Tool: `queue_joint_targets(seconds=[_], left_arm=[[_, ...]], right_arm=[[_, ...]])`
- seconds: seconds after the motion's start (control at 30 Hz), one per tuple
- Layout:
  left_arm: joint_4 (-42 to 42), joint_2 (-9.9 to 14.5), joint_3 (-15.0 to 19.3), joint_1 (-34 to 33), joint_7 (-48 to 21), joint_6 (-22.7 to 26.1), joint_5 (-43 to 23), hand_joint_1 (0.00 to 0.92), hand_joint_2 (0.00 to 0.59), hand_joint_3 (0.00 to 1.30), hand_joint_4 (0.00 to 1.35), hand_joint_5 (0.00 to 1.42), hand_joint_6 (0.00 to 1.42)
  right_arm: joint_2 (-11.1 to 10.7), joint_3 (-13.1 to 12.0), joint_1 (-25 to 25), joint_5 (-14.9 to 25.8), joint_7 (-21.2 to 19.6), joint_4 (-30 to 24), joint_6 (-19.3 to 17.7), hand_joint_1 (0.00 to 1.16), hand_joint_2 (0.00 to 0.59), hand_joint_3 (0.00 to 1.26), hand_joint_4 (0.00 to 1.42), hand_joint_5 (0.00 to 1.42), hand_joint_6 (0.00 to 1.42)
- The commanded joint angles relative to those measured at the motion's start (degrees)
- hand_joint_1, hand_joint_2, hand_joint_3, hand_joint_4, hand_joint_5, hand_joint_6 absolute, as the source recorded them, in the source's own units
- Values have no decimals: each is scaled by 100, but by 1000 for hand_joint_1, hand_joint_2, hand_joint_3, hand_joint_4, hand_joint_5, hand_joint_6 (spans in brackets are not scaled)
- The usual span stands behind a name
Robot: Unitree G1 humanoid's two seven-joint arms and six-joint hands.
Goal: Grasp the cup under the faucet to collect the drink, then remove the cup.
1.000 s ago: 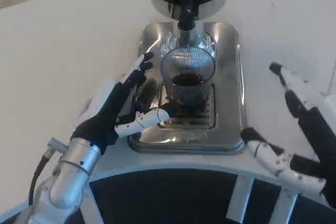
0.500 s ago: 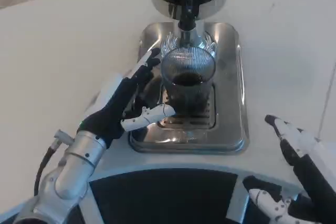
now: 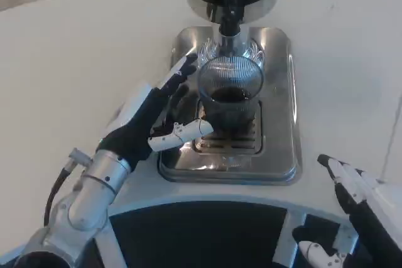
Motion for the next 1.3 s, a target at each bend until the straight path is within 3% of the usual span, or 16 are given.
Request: queue_joint_targets(seconds=[0.03, 0.4, 0.97, 1.3], left_arm=[[96, -73, -82, -101, -145, -163, 18, 264, 44, 66, 61, 96, 45], [280, -210, -150, -391, -45, -220, 78, 255, 43, 73, 75, 96, 48], [312, -22, -105, -437, -146, -459, 5, 255, 44, 93, 81, 96, 49], [341, -85, -239, -502, -94, -439, 140, 259, 46, 95, 88, 96, 59]], right_arm=[[49, -46, 49, -43, -51, 80, -98, 330, 406, 0, 0, 0, 0], [223, 21, 160, -131, -54, 78, -123, 335, 405, 0, 0, 0, 0], [272, -84, -132, 38, -10, 303, -73, 347, 405, 0, 0, 0, 0], [362, -46, -68, -36, 42, 211, -20, 348, 405, 0, 0, 0, 0]])
